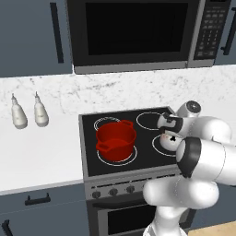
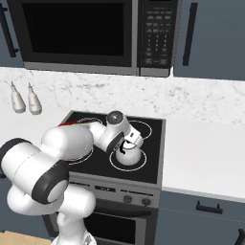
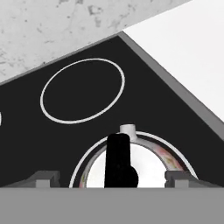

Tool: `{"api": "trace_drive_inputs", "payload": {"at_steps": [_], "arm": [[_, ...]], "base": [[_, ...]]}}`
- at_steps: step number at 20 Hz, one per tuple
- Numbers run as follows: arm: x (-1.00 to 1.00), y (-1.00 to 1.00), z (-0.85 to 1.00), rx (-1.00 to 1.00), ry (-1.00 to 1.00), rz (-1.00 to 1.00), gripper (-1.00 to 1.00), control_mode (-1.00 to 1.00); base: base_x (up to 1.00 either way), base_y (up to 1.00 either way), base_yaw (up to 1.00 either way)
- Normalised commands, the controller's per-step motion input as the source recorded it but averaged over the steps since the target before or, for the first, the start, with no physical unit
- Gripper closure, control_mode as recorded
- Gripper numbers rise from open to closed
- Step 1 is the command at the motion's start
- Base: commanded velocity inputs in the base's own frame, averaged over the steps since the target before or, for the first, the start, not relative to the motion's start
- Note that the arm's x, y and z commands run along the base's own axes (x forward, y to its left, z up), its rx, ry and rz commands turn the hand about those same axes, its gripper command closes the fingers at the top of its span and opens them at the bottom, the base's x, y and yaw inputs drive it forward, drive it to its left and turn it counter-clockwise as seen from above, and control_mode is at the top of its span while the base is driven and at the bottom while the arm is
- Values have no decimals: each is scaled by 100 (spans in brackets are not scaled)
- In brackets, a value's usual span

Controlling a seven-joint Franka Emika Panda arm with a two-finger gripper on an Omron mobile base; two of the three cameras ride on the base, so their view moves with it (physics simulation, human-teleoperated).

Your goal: Pick the kettle from the counter and place it on a stove burner. Then turn the burner on.

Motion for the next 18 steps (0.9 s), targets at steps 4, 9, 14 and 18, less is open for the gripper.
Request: {"api": "trace_drive_inputs", "payload": {"at_steps": [4, 9, 14, 18], "arm": [[-29, 0, 73, -4, 0, 0, -100, -100], [-88, 17, 73, -7, 0, 0, -100, -100], [-100, 31, 4, -7, -1, 0, -100, -100], [-96, 48, 0, -8, -1, 9, -100, -100]], "base": [[0, 0, 0], [0, 0, 0], [0, 0, 0], [0, 0, 0]]}}
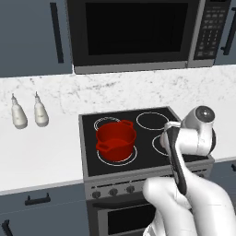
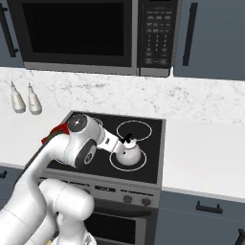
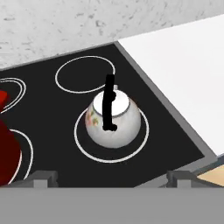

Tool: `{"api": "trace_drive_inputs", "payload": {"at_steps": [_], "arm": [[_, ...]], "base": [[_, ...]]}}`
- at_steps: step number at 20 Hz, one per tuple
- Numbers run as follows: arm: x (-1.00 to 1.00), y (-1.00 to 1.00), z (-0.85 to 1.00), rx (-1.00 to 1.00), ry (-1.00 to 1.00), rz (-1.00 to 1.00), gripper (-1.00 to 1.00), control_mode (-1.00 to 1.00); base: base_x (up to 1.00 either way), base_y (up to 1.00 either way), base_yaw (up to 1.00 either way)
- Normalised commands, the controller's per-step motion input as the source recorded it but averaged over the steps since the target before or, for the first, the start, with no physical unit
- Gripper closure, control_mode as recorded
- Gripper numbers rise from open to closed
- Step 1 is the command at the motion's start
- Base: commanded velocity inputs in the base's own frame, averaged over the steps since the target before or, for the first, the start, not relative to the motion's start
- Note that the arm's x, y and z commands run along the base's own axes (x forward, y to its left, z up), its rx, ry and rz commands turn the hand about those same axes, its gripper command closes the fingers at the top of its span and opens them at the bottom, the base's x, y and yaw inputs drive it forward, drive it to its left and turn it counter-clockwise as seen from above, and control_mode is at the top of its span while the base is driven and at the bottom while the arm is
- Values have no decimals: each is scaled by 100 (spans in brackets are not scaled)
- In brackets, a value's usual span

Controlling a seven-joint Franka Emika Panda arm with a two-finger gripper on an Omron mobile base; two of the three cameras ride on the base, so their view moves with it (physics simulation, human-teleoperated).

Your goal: Pick the kettle from the counter and place it on a stove burner. Then turn the burner on.

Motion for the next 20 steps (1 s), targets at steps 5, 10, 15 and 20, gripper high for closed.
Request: {"api": "trace_drive_inputs", "payload": {"at_steps": [5, 10, 15, 20], "arm": [[-64, 16, 6, -1, -23, 7, -100, -100], [0, 0, 0, 0, 0, 0, -100, -100], [0, 0, 36, 0, -16, 0, -100, -100], [-11, -15, 0, 0, -4, 0, -100, -100]], "base": [[0, 0, 0], [0, 0, 0], [0, 0, 0], [0, 0, 0]]}}
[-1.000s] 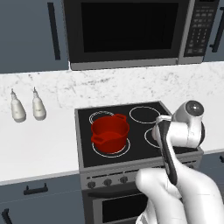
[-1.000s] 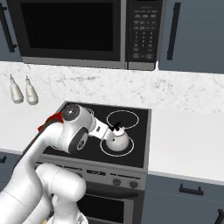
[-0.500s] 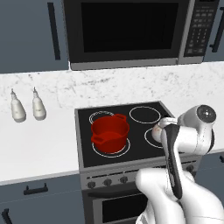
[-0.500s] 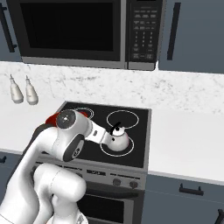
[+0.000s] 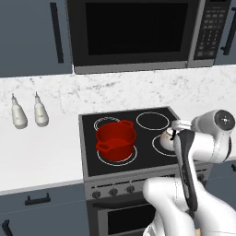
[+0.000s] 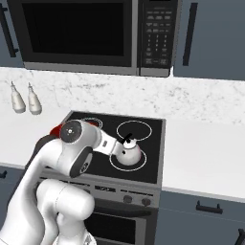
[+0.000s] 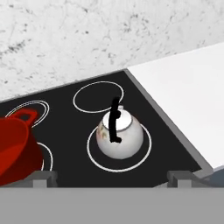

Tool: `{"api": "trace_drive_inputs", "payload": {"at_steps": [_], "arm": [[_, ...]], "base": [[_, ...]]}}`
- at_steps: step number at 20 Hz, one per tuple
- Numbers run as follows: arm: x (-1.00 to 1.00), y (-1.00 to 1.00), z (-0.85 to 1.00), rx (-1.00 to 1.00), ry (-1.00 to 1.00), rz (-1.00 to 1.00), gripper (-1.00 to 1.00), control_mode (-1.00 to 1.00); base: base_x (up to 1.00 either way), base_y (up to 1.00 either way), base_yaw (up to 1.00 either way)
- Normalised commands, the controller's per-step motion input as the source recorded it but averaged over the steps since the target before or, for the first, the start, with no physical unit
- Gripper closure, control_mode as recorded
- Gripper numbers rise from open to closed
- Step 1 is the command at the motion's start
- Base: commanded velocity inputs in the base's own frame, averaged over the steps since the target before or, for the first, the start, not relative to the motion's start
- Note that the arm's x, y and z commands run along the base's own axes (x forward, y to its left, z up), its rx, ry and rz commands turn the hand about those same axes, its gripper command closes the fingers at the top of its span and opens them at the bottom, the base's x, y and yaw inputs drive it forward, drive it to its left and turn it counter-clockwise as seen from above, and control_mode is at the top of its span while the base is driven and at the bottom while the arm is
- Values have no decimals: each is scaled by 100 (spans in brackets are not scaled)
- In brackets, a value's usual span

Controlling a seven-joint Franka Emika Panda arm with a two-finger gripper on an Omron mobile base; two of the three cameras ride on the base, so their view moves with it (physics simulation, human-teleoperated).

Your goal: Pick the kettle from the counter and place it on a stove burner. Then turn the burner on.

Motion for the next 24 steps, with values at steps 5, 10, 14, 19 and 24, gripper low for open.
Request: {"api": "trace_drive_inputs", "payload": {"at_steps": [5, 10, 14, 19, 24], "arm": [[-9, -50, 0, 0, -6, 0, -100, -100], [0, -10, 0, 0, 0, 0, -100, -100], [0, 18, 0, 0, 0, 0, -100, -100], [0, 86, 0, -7, 0, 0, -100, -100], [0, 71, 0, -7, 0, 0, -100, -100]], "base": [[0, 0, 0], [0, 0, 0], [0, 0, 0], [0, 0, 0], [0, 0, 0]]}}
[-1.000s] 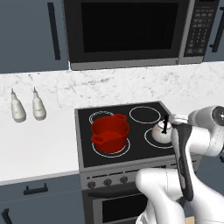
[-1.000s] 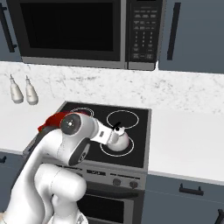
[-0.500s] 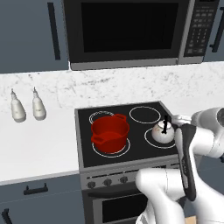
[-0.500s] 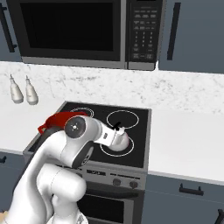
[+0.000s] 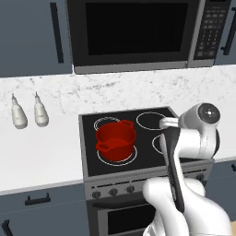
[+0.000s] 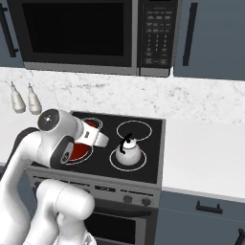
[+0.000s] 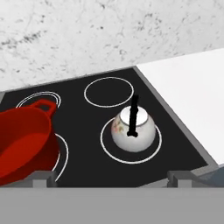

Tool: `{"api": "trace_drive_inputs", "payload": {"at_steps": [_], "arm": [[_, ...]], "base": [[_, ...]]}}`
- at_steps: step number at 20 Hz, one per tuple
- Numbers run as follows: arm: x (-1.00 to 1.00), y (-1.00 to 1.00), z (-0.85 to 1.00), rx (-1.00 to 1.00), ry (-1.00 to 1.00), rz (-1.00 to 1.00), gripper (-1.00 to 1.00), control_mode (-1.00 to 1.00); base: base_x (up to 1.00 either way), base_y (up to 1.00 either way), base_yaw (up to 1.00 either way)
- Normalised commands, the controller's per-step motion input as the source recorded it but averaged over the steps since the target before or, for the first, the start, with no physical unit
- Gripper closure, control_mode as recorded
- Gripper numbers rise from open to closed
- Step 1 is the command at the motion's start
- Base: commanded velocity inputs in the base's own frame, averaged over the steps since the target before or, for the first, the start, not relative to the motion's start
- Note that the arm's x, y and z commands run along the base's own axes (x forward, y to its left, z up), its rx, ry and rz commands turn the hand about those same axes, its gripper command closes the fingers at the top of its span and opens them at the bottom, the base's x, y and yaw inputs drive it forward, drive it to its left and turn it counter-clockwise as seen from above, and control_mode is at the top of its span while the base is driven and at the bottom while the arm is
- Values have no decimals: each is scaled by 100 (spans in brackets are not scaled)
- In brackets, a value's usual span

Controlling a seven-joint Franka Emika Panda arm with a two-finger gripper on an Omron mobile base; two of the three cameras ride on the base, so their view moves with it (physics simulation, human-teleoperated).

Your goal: Pick the kettle from the counter and place it on a stove burner. Then turn the burner on.

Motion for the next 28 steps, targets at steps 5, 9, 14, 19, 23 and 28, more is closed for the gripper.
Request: {"api": "trace_drive_inputs", "payload": {"at_steps": [5, 9, 14, 19, 23, 28], "arm": [[0, 0, 0, 0, 0, 0, -100, -100], [-2, -19, 0, 0, 0, 0, -100, 100], [0, 0, 0, 0, 0, 0, -100, 100], [0, 0, 0, 0, 0, 0, -100, 100], [0, 0, 0, 0, 0, 0, -100, 100], [0, 0, 0, 0, 0, 0, -100, -100]], "base": [[0, 0, 0], [-3, -15, 0], [-8, -74, 0], [0, -68, 0], [0, -54, 4], [0, 0, 0]]}}
